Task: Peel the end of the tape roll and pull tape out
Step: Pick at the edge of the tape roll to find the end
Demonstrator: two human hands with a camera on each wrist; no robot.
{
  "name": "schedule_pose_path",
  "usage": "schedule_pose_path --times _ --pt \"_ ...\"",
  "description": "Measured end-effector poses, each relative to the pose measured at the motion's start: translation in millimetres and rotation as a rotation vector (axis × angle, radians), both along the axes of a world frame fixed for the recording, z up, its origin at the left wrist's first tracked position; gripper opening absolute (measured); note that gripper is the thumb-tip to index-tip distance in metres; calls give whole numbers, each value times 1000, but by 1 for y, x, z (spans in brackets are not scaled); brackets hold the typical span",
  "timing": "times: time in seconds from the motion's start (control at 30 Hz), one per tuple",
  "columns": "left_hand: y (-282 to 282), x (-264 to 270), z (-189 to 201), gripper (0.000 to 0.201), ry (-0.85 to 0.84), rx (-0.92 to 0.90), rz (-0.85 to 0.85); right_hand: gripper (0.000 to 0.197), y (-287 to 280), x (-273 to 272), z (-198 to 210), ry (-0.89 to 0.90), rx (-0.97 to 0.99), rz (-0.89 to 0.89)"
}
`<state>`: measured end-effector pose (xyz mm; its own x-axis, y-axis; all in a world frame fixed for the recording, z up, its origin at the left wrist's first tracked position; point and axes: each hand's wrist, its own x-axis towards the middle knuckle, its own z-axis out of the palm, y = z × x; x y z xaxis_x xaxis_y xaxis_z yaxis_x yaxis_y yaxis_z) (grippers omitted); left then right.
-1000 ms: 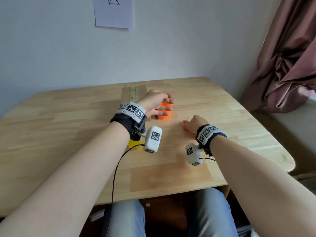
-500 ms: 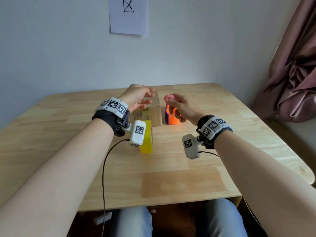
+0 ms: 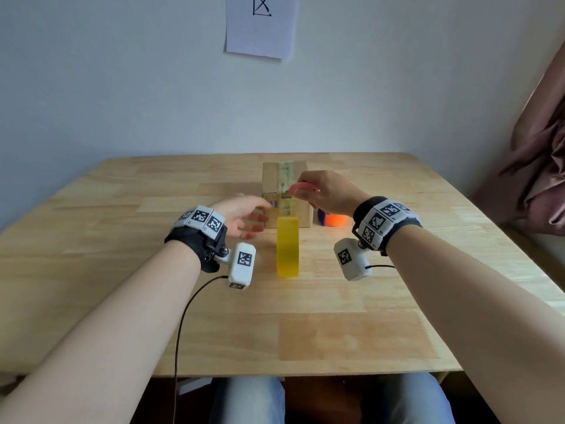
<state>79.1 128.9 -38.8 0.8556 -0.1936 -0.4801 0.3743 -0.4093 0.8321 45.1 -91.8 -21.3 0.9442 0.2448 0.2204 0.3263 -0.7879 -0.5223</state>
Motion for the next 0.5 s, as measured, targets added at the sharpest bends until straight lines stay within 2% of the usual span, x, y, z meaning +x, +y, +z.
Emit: schedule_pose_path --times 0.17,0.3,0.43,0.5 --pt "-6 2 -22 35 168 -86 -88 19 5 15 -6 56 -193 17" --pt "-8 5 -30 80 257 -207 -153 18 8 23 -10 58 -319 14" --pt "-11 3 -33 63 246 -307 -178 21 9 25 -10 67 -441 25" --pt "-12 5 -35 63 227 -335 -166 21 10 26 -9 68 -466 35"
